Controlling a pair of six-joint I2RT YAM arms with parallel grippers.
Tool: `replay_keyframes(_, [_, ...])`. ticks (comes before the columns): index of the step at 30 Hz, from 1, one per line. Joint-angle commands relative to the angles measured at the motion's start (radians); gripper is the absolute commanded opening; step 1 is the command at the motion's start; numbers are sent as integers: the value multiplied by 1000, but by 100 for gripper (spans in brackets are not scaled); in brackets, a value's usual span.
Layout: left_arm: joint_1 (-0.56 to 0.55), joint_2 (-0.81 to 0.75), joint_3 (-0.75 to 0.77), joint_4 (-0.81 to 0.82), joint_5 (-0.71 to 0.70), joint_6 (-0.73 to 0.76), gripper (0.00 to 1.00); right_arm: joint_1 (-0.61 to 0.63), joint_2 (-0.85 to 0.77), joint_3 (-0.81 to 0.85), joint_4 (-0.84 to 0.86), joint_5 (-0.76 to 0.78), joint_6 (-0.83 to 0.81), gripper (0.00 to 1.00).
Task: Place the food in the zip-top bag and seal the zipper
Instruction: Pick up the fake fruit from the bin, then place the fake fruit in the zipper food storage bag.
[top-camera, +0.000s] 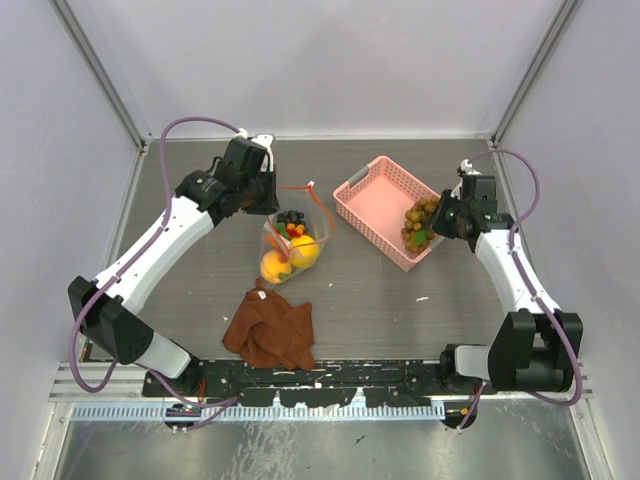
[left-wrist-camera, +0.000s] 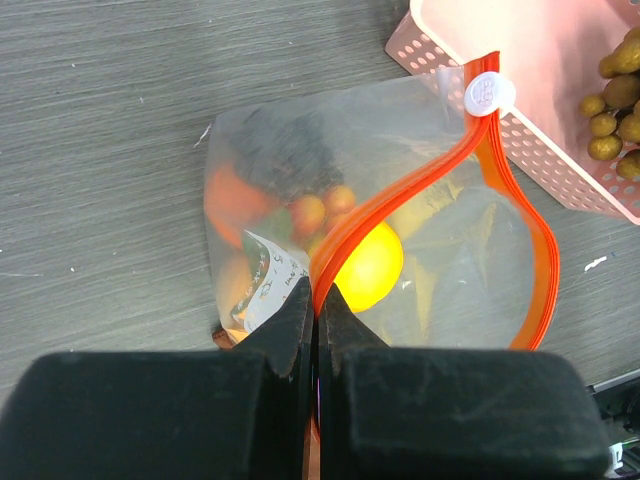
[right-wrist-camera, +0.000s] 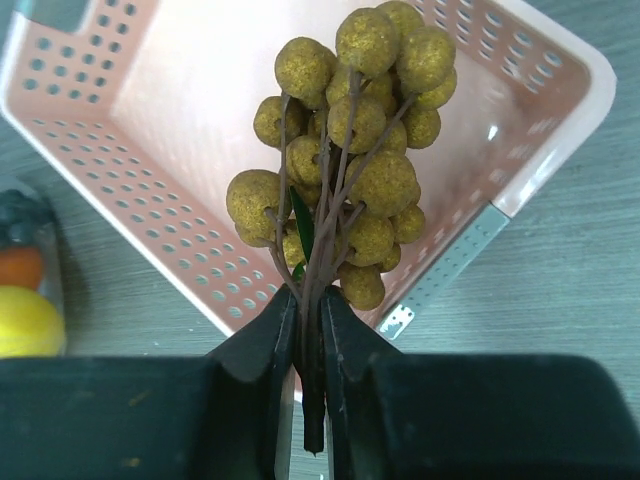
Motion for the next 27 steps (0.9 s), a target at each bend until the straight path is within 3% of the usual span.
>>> replay_keyframes(1, [5,-18,7,54,3,6,0,3,-91,37,95,-74,-6,1])
replay_keyframes(11, [5,-4,15,62,-3,-17,0,100,-201,121,147,-125,-21,1])
replay_keyframes(17, [6,-2,22,58,-15,-29,0,271,-261,171,218,-80,11,1])
replay_keyframes(27, [5,2,23,60,-15,-53,0,575,-290,127,493,34,99,1])
